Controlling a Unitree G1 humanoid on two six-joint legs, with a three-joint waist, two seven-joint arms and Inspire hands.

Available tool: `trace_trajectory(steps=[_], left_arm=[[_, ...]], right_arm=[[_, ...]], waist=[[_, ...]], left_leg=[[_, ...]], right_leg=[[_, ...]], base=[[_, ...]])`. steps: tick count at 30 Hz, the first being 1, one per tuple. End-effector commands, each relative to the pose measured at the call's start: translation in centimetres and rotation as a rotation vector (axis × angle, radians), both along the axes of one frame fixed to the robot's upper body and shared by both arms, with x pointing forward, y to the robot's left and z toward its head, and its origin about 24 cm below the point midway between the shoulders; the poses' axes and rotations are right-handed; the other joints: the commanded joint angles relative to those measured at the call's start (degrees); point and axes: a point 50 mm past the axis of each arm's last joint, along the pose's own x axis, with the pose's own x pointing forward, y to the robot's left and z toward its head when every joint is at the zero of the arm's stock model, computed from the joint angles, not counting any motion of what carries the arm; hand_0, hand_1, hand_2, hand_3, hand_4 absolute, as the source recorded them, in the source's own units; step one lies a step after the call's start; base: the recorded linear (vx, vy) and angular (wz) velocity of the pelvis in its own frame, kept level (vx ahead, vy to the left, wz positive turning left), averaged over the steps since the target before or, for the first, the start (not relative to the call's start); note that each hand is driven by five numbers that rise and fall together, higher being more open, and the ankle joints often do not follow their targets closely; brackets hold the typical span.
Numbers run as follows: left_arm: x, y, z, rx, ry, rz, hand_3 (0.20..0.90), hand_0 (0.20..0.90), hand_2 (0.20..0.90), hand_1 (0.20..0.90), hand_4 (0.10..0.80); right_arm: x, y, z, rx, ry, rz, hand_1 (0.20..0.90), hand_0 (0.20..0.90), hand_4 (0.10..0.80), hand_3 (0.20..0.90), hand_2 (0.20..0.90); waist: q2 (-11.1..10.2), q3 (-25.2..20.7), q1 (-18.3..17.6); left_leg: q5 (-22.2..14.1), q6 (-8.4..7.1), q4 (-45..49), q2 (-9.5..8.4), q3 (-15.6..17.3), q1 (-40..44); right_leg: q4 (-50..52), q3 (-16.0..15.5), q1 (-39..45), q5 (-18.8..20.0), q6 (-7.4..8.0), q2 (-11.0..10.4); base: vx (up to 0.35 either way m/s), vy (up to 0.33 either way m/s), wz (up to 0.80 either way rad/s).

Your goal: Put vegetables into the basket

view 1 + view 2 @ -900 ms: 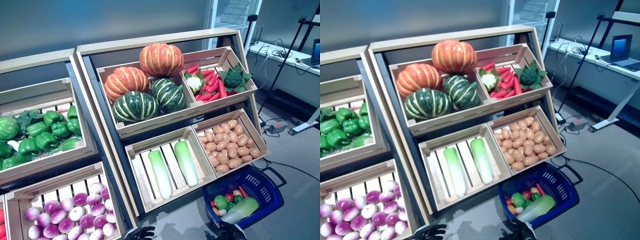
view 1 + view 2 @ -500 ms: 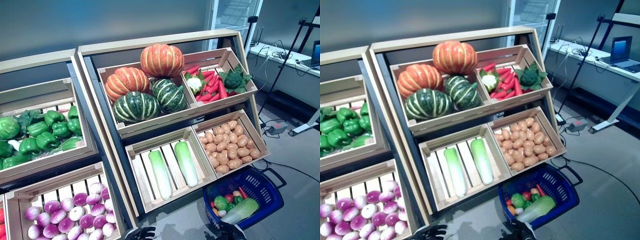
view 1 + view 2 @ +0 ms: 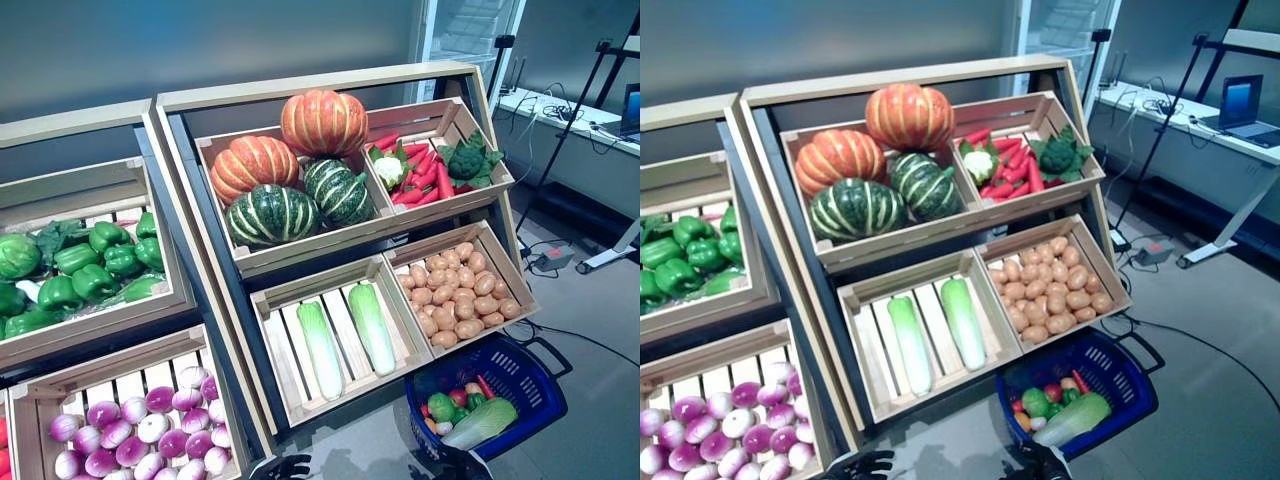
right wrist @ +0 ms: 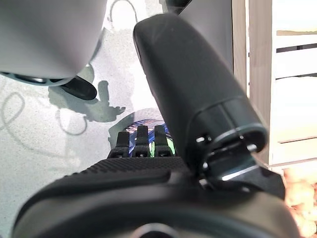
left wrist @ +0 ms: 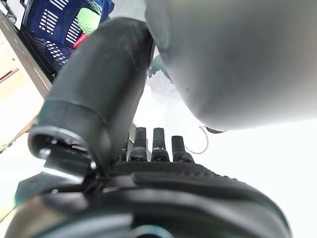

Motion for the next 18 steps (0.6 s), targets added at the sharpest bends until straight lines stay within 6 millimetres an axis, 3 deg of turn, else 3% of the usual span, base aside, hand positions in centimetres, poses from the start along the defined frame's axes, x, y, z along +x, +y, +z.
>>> trace_trajectory(steps=[1,5,7,10,13,18], left_arm=[[2.2,-3.0,0.3,-0.062,-0.068,-0.038,0.900,0.900,0.900,0.900,0.800],[3.4,-3.2,1.0,-0.128,-0.166,0.002,0.900,0.900,0.900,0.900,0.800],[4.8,-3.5,1.7,-0.190,-0.238,0.050,0.900,0.900,0.900,0.900,0.800],[7.9,-4.6,3.9,-0.289,-0.417,-0.009,0.900,0.900,0.900,0.900,0.800],[11.9,-5.9,7.8,-0.334,-0.658,-0.099,0.900,0.900,0.900,0.900,0.800],[15.4,-6.7,14.0,-0.329,-0.952,-0.267,0.900,0.900,0.900,0.900,0.800]], right_arm=[[1.9,2.5,0.1,0.035,-0.026,0.112,0.900,0.900,0.800,0.900,0.900],[2.2,2.5,0.1,0.036,-0.030,0.114,0.900,0.900,0.800,0.900,0.900],[2.4,2.4,0.2,0.036,-0.032,0.116,0.900,0.900,0.800,0.900,0.900],[2.8,2.1,0.3,0.030,-0.027,0.115,0.900,0.900,0.800,0.900,0.900],[3.2,1.8,0.5,0.029,-0.028,0.106,0.900,0.900,0.800,0.900,0.900],[3.2,1.6,0.6,0.051,-0.059,0.029,0.900,0.900,0.800,0.900,0.900]], waist=[[-1.48,2.00,-0.18],[-1.45,2.08,-0.41],[-1.45,2.21,-0.36],[-1.29,2.33,-0.13],[-1.04,2.42,0.14],[-0.61,2.27,0.32]], left_leg=[[-1.65,-0.35,0.47,-1.07,0.62,-0.59],[-1.71,-0.43,0.47,-1.04,0.77,-0.56],[-1.78,-0.44,0.47,-1.02,0.79,-0.52],[-1.71,-0.50,0.47,-0.99,0.83,-0.61],[-1.52,-0.65,0.47,-0.88,0.65,-0.60],[-1.10,-0.79,0.47,-0.73,0.48,-0.87]], right_leg=[[0.33,0.55,3.72,-1.56,0.33,-0.54],[0.33,0.95,3.67,-1.57,0.28,-0.40],[0.33,1.03,3.69,-1.64,0.29,-0.37],[0.33,0.97,3.65,-1.60,0.28,-0.34],[0.33,0.94,3.69,-1.43,0.23,-0.31],[0.33,1.16,3.49,-1.10,0.37,-0.41]], base=[[0.000,0.000,0.00],[0.000,0.000,0.00],[0.000,0.000,0.00],[0.000,0.000,0.00],[0.000,0.000,0.00],[0.000,0.000,0.00]])
